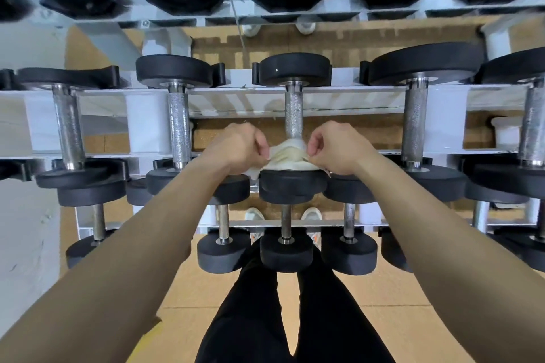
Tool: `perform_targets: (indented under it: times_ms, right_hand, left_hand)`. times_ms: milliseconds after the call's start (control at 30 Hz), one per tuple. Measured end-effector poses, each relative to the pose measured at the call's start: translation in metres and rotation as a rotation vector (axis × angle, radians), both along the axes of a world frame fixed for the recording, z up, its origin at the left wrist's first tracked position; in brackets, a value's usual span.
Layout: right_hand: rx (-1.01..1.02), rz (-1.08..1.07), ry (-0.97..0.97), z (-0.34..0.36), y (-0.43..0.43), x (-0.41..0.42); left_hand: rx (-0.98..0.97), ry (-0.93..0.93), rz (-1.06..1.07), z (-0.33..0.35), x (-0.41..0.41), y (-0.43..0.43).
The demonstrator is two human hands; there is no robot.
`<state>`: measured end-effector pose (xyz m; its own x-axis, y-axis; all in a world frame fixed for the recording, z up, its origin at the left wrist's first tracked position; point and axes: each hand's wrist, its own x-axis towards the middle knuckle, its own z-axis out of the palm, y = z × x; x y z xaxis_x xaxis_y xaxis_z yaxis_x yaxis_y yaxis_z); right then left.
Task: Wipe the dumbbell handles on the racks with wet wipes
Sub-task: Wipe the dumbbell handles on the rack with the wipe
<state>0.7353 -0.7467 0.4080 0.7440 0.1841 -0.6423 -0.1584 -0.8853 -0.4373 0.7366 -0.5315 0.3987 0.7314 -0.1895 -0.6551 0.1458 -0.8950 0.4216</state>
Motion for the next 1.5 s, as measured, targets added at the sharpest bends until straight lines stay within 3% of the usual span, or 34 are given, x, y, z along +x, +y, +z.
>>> perform_targets:
  times_ms: [100, 200, 267, 367, 467, 600, 667, 733, 833, 900, 1000, 1100, 1267, 1333, 1400, 1500]
  right_hand:
    - [0.033, -0.113, -0.073, 0.01, -0.006, -0.009]
    - [0.455, -0.571, -0.007, 0.026, -0.005, -0.018]
    - [0.665, -0.766, 0.114, 0.035, -0.001, -0.024]
    - [0.83, -0.936, 0.225, 0.042, 0.007, -0.034]
    - [0.976, -1.048, 0.282, 0.043, 0.019, -0.04]
    - [0.847, -0.804, 0.11, 0.048, 0.043, -0.048]
    - [0.858, -0.734, 0.055, 0.051, 0.049, -0.052]
    - [0.735, -0.67, -0.085, 0.048, 0.045, -0.05]
    - [0.433, -0.507, -0.428, 0.037, 0.034, -0.034]
    - [0.269, -0.244, -0.654, 0.027, 0.028, -0.019]
    - [0.078, 0.402, -0.813, 0.007, 0.026, 0.002]
    - [0.093, 0.778, -0.809, -0.006, 0.016, 0.005]
    - [0.221, 1.075, -0.589, -0.005, -0.007, -0.004]
    - [0.23, 1.195, -0.639, 0.0, -0.005, 0.013]
    - [0.201, 1.227, -0.756, 0.005, 0.003, 0.04]
    - [0.127, 1.111, -0.821, 0.012, 0.01, 0.058]
  left_hand:
    - [-0.177, -0.148, 0.229, 0.007, -0.01, 0.007]
    - [-0.601, -0.169, 0.634, 0.02, -0.024, 0.008]
    - [-0.757, -0.149, 0.835, 0.028, -0.034, 0.001]
    - [-0.851, -0.119, 1.08, 0.032, -0.042, -0.015]
    - [-0.795, -0.145, 1.268, 0.035, -0.044, -0.034]
    - [-0.768, -0.1, 1.317, 0.047, -0.049, -0.062]
    - [-0.919, 0.024, 1.314, 0.053, -0.051, -0.063]
    - [-1.076, 0.141, 1.262, 0.054, -0.054, -0.054]
    - [-0.91, 0.074, 1.24, 0.05, -0.058, -0.04]
    - [-0.783, -0.042, 1.353, 0.042, -0.058, -0.033]
    - [-0.711, -0.119, 1.434, 0.031, -0.06, -0.032]
    - [-0.708, -0.159, 1.494, 0.026, -0.06, -0.04]
    - [-0.724, -0.144, 1.593, 0.019, -0.063, -0.05]
    - [-0.716, -0.142, 1.626, 0.017, -0.066, -0.05]
    - [-0.718, -0.137, 1.653, 0.016, -0.069, -0.048]
    - [-0.714, -0.131, 1.688, 0.013, -0.074, -0.045]
